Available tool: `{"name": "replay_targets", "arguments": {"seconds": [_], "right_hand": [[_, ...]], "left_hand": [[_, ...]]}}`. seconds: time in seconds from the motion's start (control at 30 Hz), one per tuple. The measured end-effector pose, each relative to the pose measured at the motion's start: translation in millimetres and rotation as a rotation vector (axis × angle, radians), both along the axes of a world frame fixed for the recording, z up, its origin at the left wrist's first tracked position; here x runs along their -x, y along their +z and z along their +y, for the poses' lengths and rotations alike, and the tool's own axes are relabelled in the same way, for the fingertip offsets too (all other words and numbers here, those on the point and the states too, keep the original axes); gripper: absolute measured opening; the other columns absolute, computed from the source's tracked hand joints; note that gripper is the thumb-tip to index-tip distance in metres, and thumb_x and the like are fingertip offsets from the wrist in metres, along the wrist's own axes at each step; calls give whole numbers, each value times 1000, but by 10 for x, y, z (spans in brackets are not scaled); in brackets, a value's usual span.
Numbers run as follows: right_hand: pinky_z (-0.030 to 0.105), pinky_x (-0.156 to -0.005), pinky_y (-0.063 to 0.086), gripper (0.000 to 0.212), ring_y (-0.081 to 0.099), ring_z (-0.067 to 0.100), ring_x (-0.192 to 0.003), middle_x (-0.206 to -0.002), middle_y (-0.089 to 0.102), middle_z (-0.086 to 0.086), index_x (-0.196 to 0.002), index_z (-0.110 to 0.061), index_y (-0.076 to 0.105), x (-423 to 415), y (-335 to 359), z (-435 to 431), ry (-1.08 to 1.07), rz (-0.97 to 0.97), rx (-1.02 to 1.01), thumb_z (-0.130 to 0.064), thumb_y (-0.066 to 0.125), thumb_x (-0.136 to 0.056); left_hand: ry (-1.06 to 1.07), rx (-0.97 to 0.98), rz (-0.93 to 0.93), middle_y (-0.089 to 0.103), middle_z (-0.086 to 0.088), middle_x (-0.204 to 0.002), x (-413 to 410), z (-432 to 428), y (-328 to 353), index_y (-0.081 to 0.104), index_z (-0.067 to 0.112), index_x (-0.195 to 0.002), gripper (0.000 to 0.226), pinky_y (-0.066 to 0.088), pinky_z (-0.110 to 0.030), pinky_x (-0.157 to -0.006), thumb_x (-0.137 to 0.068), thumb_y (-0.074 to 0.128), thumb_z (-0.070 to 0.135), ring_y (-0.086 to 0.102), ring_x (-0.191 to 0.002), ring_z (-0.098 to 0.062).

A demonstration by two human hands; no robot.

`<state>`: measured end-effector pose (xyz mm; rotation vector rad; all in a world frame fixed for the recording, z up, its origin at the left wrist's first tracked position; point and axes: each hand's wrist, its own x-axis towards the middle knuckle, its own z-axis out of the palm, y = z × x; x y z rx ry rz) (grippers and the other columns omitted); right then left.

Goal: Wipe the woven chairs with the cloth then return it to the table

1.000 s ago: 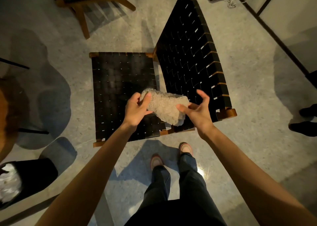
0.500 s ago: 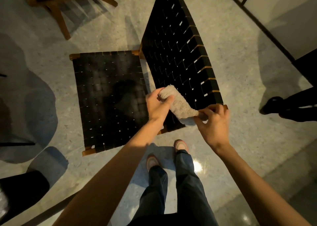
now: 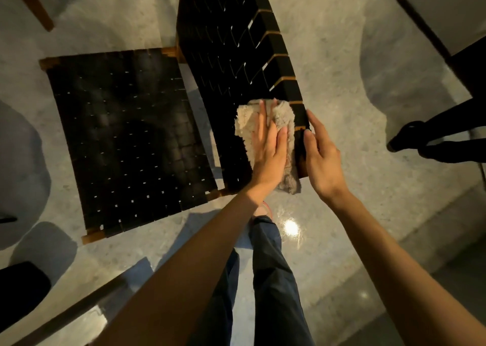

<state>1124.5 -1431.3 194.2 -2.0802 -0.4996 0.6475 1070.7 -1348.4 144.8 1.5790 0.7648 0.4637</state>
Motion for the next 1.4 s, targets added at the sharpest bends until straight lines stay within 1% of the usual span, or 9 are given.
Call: {"name": "replay_targets", "arguments": {"seconds": [0.13,0.33,0.6,0.83,1.0,1.1,1.23,1.3,1.4], "right_hand": [[-5,-72,36,42,54,-21,-90,-91,55,-45,-145,-28,36,-4,-120,18,-36,3,-53,-21,35,-103],[-3,-76,40,43,41,-19,-110,-111,46,-44,-146,-21,34,-14,-143,23,-10,38,-132,-16,33,-104],[30,-85,54,25,62,7,-96,-109,60,-9,-127,-26,42,-172,-57,98,3,171,-114,-21,36,-103],[13,-63,50,32,65,1,-78,-87,63,-14,-136,-26,32,-172,-164,153,97,0,-26,-25,28,-105],[11,-65,50,34,63,-4,-80,-89,64,-13,-138,-29,32,-152,-180,154,74,-31,-11,-30,29,-104],[14,-67,50,35,61,-9,-81,-90,61,-21,-138,-35,33,-161,-189,139,66,18,-18,-31,31,-103],[11,-86,44,42,53,-8,-102,-123,56,-12,-146,-21,31,-142,-144,145,109,-77,-3,-25,31,-104],[7,-90,37,44,48,1,-110,-135,50,4,-147,-13,30,-137,-133,142,151,-163,14,-22,30,-105],[5,-87,36,47,50,3,-106,-131,54,5,-147,-10,30,-124,-156,124,171,-226,7,-22,36,-103]], "left_hand": [[69,-8,-53,-1,5,-157,34,3,-245,5,48,-138,45,5,-40,-120,-99,24,38,-1,-147,-15],[106,49,373,1,-16,-157,204,128,-686,8,-3,-147,50,1,-33,-119,-104,25,15,-1,-147,-27],[253,159,82,9,3,-159,17,-21,-391,10,25,-151,57,11,-37,-120,-100,33,35,7,-146,-10],[291,263,316,25,-18,-153,72,140,-773,29,5,-146,48,19,-48,-116,-103,31,26,21,-143,-30],[375,335,112,43,-2,-144,106,34,-472,42,12,-139,38,32,-33,-112,-104,33,22,36,-135,-8],[419,445,-53,60,-14,-114,82,-73,-212,53,-2,-119,30,47,-34,-99,-103,34,15,58,-112,-16],[330,302,-45,44,-12,-143,9,-147,32,49,17,-132,32,25,-43,-116,-103,37,21,35,-136,-22],[295,160,64,28,0,-154,0,-176,47,37,36,-134,34,11,-31,-118,-102,39,24,15,-141,-8],[256,15,167,22,3,-156,11,-138,-60,35,23,-144,41,0,-5,-107,-102,37,22,8,-131,4]]}}
